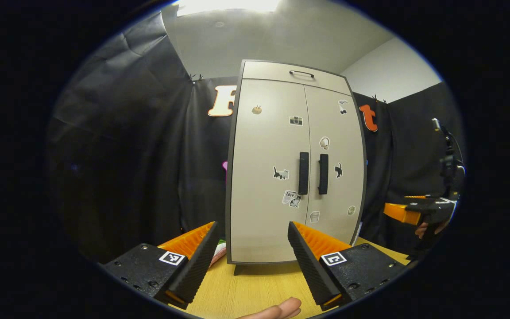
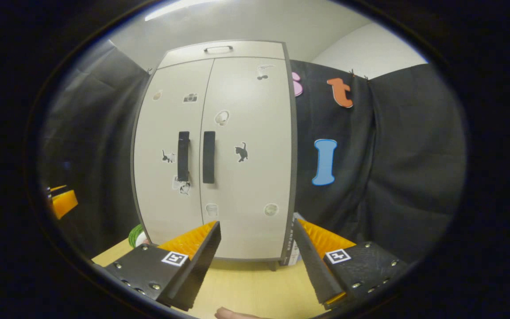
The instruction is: Open the right door of the double-door shoe cabinet with the right hand, and open the left door with the left hand.
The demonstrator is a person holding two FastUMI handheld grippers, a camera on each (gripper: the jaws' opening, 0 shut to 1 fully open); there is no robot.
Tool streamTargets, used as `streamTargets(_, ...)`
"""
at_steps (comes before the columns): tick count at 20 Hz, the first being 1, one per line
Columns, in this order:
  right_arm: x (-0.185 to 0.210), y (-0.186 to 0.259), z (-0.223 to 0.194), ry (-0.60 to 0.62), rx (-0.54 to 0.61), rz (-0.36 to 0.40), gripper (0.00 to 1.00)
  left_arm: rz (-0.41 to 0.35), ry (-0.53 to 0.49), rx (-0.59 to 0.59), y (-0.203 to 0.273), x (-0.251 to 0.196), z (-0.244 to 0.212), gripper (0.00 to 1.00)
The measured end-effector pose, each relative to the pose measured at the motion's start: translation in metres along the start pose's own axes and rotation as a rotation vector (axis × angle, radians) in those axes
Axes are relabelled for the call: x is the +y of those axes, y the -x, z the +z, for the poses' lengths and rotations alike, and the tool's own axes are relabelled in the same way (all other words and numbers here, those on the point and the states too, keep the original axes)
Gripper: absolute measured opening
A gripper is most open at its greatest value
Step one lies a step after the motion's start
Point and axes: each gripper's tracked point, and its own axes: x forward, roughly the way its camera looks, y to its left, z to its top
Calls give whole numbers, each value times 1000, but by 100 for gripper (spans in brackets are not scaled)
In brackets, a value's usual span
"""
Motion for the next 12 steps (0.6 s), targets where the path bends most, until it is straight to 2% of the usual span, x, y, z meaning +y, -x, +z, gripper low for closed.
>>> streamTargets(6, 48, -87, 34, -71, -5, 92, 97, -44, 9, 45, 3, 1, -34, 96)
streamTargets(9, 71, -123, 59, -39, -57, 118, 94, -49, 9, 70, 11, 9, -52, 96)
streamTargets(10, 79, -133, 64, -50, -61, 127, 97, -50, 7, 70, 12, 11, -55, 96)
streamTargets(12, 93, -149, 73, -84, -57, 136, 97, -43, -6, 69, 15, 18, -57, 96)
